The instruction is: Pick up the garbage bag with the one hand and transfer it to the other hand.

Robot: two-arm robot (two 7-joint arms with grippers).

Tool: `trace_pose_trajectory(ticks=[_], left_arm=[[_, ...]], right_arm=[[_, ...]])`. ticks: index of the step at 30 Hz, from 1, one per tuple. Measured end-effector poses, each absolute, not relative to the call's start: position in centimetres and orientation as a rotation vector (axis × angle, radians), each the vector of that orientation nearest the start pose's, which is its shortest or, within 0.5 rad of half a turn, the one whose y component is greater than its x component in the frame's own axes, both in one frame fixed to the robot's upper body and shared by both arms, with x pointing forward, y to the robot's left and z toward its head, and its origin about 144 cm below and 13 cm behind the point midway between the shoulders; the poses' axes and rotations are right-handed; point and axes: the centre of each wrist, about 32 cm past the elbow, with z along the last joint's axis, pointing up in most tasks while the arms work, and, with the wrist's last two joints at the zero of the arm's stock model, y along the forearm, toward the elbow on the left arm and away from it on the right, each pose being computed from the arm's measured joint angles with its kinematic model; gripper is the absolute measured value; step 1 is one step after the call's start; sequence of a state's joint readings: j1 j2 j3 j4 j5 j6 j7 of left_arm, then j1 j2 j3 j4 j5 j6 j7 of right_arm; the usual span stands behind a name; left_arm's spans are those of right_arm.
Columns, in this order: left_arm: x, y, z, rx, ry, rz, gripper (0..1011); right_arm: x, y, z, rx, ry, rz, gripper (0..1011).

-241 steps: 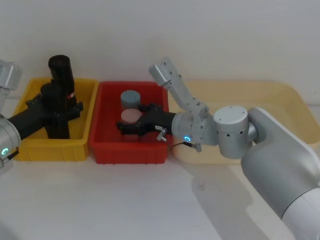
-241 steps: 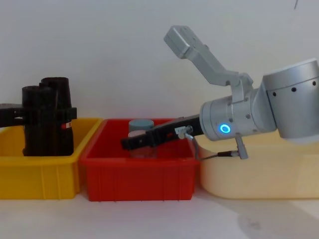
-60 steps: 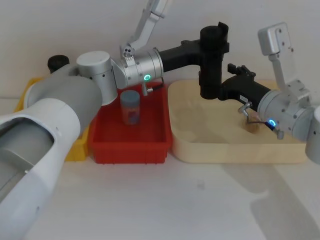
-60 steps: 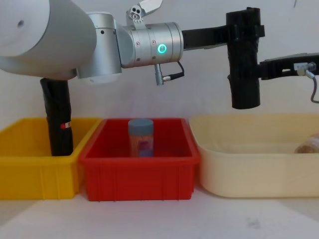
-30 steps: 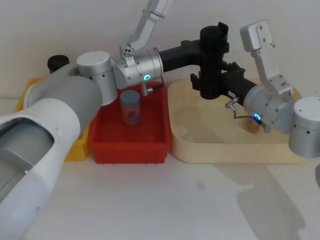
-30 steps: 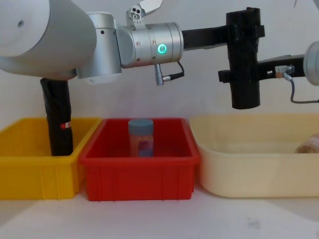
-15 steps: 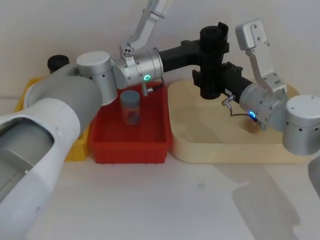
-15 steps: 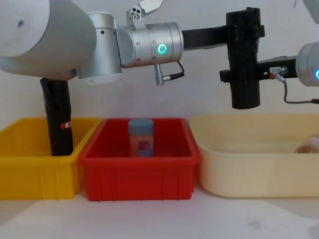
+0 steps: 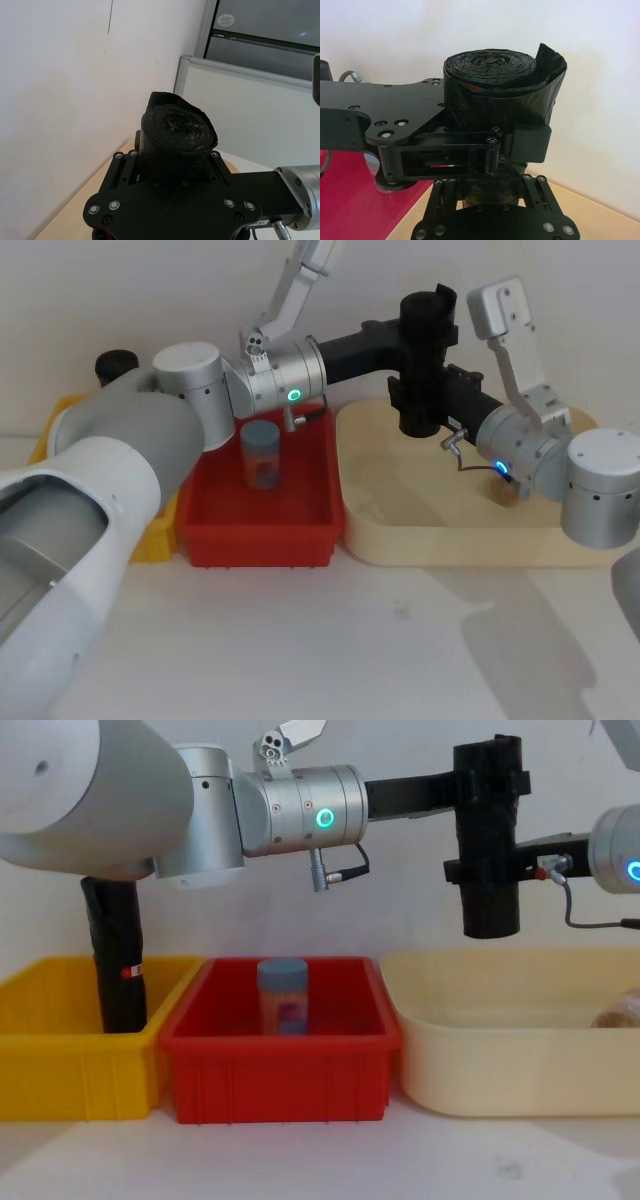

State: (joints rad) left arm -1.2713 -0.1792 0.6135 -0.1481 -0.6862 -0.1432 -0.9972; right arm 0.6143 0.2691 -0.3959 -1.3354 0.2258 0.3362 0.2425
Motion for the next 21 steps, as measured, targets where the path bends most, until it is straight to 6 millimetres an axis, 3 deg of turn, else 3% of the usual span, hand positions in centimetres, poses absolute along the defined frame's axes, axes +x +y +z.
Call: trace_pose_trajectory(ticks=[17, 21], left_arm=[[70.79, 9.22, 130.56, -0.122, 0.082, 0.329, 429], [70.79, 9.22, 130.56, -0.122, 0.082, 0.328, 517]], right_arm=[[59.78, -20.82, 128.62, -0.218, -0.109, -1.077, 550], [59.79, -20.81, 128.61, -0.218, -0.109, -1.077, 549]])
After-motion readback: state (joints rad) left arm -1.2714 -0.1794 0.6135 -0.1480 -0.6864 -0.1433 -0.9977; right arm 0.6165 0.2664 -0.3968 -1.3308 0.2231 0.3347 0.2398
